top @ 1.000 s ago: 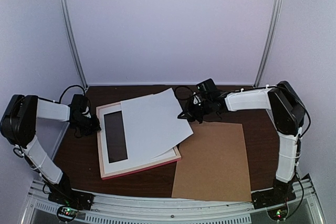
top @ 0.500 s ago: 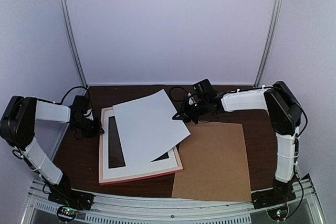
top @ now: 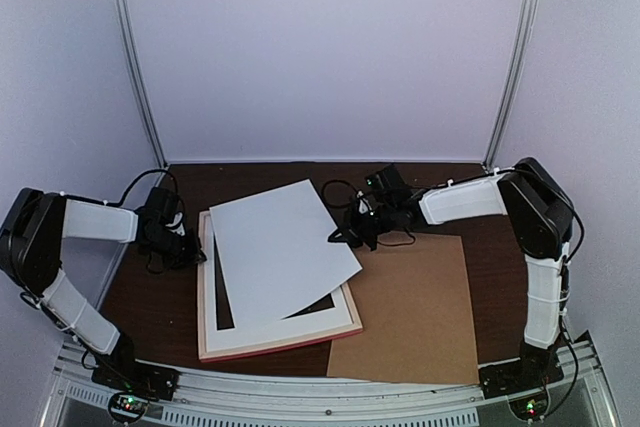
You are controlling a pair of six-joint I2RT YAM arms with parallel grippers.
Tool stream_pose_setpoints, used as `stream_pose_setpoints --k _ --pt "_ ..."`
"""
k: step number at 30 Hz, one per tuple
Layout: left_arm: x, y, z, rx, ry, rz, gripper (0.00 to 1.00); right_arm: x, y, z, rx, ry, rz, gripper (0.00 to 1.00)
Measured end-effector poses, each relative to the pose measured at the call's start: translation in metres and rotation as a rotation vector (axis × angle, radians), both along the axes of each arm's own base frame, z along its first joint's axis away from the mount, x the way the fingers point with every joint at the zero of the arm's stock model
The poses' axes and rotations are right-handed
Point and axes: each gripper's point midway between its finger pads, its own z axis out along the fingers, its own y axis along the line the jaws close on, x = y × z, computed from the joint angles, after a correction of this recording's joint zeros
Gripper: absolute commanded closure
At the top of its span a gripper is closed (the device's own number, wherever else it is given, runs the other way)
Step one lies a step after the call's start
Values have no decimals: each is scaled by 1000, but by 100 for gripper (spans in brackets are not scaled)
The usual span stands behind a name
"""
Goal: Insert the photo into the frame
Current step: Place the photo on the mat board.
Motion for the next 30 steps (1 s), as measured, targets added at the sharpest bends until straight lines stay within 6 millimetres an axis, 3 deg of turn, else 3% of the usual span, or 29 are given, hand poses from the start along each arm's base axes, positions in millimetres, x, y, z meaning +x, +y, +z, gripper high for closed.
stream_pose_setpoints --k 6,13,18,30 --pt "-3 0 6 -11 -13 23 61 -10 0 -8 8 44 -28 100" --pt "4 0 20 -16 -58 23 40 -15 4 16 58 26 -53 100" --pt "6 3 28 6 -73 26 33 -18 11 26 98 28 -66 100" --pt "22 18 59 107 -150 42 20 -46 34 22 96 39 -46 100"
